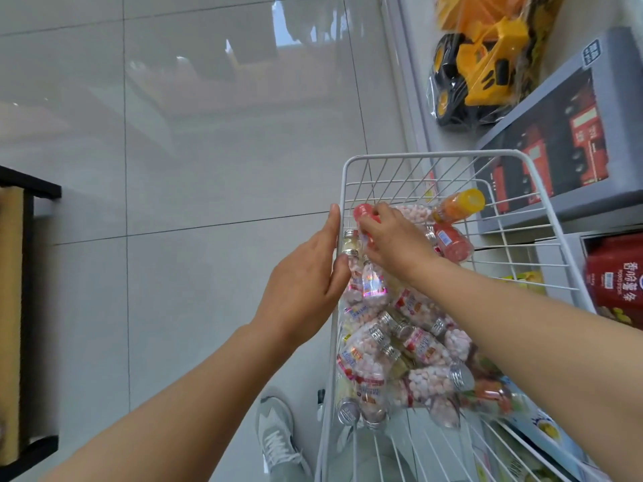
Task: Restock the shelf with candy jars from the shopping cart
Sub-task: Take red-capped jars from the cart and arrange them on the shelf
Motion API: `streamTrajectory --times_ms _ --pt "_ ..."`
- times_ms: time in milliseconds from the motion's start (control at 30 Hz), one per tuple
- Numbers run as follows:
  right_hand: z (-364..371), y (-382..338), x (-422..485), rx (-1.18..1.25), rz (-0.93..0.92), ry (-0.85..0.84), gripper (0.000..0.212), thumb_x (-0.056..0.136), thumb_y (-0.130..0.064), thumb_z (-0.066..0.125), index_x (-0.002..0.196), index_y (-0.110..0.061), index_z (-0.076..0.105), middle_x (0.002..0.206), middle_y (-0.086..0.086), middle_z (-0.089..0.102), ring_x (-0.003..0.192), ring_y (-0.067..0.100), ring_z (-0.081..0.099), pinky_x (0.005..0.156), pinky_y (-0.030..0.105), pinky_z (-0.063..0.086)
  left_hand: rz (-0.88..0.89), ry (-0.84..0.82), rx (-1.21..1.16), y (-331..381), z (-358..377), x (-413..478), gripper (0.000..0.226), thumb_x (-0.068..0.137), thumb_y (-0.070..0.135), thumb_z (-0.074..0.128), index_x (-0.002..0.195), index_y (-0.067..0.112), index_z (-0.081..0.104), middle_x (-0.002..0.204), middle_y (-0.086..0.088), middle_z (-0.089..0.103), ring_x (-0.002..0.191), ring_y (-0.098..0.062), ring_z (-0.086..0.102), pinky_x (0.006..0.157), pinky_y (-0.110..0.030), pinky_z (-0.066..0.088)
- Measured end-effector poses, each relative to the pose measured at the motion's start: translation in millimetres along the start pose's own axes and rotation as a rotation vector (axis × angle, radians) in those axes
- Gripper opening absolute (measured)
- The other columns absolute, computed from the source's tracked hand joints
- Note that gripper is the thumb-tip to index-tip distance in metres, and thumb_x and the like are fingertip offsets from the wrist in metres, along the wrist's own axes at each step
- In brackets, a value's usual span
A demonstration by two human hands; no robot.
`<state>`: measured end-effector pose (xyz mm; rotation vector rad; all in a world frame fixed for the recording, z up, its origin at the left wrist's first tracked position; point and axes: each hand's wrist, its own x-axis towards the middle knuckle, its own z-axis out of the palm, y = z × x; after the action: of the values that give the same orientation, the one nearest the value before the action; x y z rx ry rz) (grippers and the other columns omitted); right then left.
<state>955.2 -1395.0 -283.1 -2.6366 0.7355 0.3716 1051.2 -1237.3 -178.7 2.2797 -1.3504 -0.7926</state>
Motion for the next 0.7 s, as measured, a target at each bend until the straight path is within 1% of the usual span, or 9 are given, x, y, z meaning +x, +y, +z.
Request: streamTrajectory --times_ms 67,100,200,333,433,500,600,633,700 --pt "-0.8 4.2 -3.5 0.087 0.083 -0.012 0.039 0.085 -0.030 0.070 0.115 -0.013 0.053 0.112 0.009 0.049 0.097 0.025 0.050 0.072 0.033 0.041 -0.009 -0.001 -0.004 1.4 -0.9 0.3 0.061 0.101 0.040 0.026 0.153 0.029 -0.004 0.142 0.003 0.049 0.120 -0.015 0.051 0.094 -0.033 0.044" --pt "-0.6 6.5 -4.2 0.125 0.139 -0.011 0.038 0.085 -0.032 0.071 0.112 -0.013 0.054 0.106 0.008 0.050 0.092 0.024 0.050 0.072 0.031 0.039 -0.013 0.001 -0.011 2.4 -1.4 0.2 0.061 0.102 0.036 0.028 0.153 0.029 -0.004 0.143 0.004 0.048 0.120 -0.015 0.051 0.094 -0.032 0.043" --pt "3.6 8.3 -3.7 0.173 0.259 0.015 0.036 0.086 -0.031 0.070 0.110 -0.012 0.050 0.102 0.009 0.056 0.093 0.027 0.055 0.072 0.032 0.039 -0.023 0.015 -0.039 3.8 -1.5 0.2 0.061 0.101 0.033 0.030 0.154 0.029 -0.001 0.144 0.006 0.046 0.121 -0.013 0.050 0.093 -0.028 0.041" --pt "13.8 4.0 -0.4 0.201 0.291 0.051 0.042 0.088 -0.029 0.066 0.118 -0.014 0.041 0.102 0.008 0.063 0.089 0.030 0.060 0.070 0.034 0.041 -0.013 0.018 -0.031 2.0 0.5 0.8 0.061 0.102 0.032 0.032 0.154 0.029 0.000 0.143 0.005 0.048 0.121 -0.014 0.051 0.093 -0.031 0.043" --pt "14.0 3.7 -3.0 0.233 0.305 0.098 0.043 0.088 -0.030 0.064 0.125 -0.020 0.043 0.103 0.006 0.066 0.087 0.027 0.061 0.077 0.035 0.044 -0.024 0.015 -0.024 1.9 0.1 1.1 0.061 0.102 0.033 0.031 0.154 0.030 -0.001 0.144 0.006 0.047 0.121 -0.014 0.051 0.093 -0.029 0.042" --pt "5.4 4.2 -9.5 0.311 0.318 0.116 0.042 0.089 -0.029 0.063 0.126 -0.023 0.047 0.103 0.002 0.066 0.087 0.023 0.061 0.076 0.034 0.047 -0.032 0.006 -0.017 2.7 -1.1 0.5 0.060 0.102 0.033 0.031 0.154 0.029 0.000 0.144 0.004 0.047 0.121 -0.014 0.051 0.092 -0.029 0.042" --pt "-23.4 4.8 -27.4 0.570 0.356 0.137 0.037 0.087 -0.030 0.066 0.121 -0.028 0.053 0.094 -0.003 0.066 0.085 0.018 0.063 0.073 0.033 0.052 -0.057 -0.024 -0.017 5.6 -6.8 0.6 0.060 0.102 0.033 0.032 0.154 0.027 0.003 0.147 0.003 0.043 0.125 -0.014 0.048 0.096 -0.031 0.042" --pt "-34.5 5.0 -34.7 0.703 0.365 0.134 0.035 0.086 -0.029 0.067 0.119 -0.028 0.054 0.091 -0.003 0.066 0.084 0.018 0.064 0.072 0.035 0.055 -0.073 -0.031 -0.016 7.2 -9.2 1.3 0.060 0.101 0.033 0.033 0.154 0.026 0.005 0.149 0.003 0.040 0.128 -0.015 0.046 0.098 -0.032 0.041" --pt "-55.7 4.3 -50.7 0.979 0.364 0.109 0.032 0.086 -0.023 0.068 0.116 -0.024 0.055 0.093 0.004 0.067 0.088 0.023 0.067 0.076 0.042 0.058 -0.104 -0.033 -0.022 13.8 -13.8 2.5 0.058 0.101 0.032 0.035 0.154 0.023 0.012 0.150 0.002 0.038 0.130 -0.015 0.043 0.100 -0.031 0.039"
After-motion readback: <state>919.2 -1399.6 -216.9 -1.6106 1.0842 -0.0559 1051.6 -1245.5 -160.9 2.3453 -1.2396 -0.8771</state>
